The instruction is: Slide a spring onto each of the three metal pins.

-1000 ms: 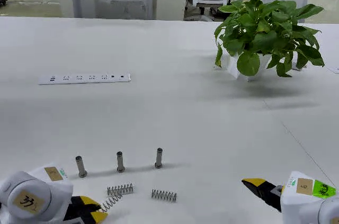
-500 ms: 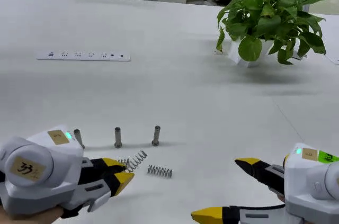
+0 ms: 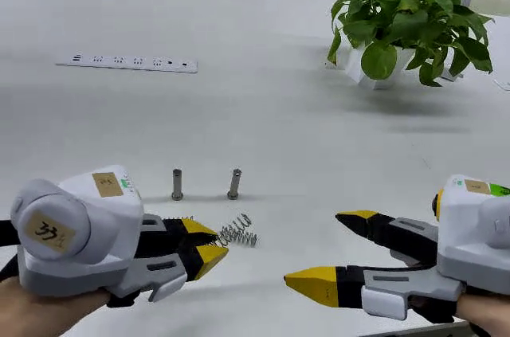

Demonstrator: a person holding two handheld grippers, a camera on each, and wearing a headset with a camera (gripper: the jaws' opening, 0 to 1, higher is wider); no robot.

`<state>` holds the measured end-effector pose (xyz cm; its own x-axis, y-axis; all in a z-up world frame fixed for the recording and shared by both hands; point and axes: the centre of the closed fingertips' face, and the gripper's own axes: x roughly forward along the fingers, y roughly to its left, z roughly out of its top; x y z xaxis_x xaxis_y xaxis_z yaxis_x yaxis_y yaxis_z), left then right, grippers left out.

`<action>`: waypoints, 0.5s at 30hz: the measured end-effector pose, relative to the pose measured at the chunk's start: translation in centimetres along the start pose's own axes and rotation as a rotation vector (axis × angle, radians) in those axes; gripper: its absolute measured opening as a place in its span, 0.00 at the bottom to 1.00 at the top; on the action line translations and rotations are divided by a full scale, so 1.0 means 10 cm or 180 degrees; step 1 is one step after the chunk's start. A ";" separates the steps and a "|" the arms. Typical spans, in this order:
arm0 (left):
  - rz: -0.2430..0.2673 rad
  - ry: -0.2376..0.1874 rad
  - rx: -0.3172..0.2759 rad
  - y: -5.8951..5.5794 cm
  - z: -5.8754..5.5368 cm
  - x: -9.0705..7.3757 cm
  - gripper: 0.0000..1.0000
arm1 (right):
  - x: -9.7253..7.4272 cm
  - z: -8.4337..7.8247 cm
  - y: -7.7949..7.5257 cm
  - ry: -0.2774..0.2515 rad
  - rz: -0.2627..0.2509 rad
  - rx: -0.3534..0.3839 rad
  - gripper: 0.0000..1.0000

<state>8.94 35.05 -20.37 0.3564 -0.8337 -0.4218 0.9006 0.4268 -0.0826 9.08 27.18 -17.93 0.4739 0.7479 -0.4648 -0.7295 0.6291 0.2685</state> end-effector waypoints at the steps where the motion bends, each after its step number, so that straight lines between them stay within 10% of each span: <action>1: -0.0042 0.0000 0.0026 -0.02 0.01 0.00 0.10 | 0.01 0.02 0.03 0.0003 0.0060 0.0001 0.75; 15: -0.0415 0.0229 0.0569 -0.21 -0.04 -0.01 0.10 | 0.17 0.02 0.41 0.0311 0.0623 -0.0339 0.37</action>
<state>6.90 34.38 -20.47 0.2214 -0.8479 -0.4817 0.9698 0.2430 0.0180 7.00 31.08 -17.46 0.2724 0.8261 -0.4934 -0.8530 0.4446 0.2735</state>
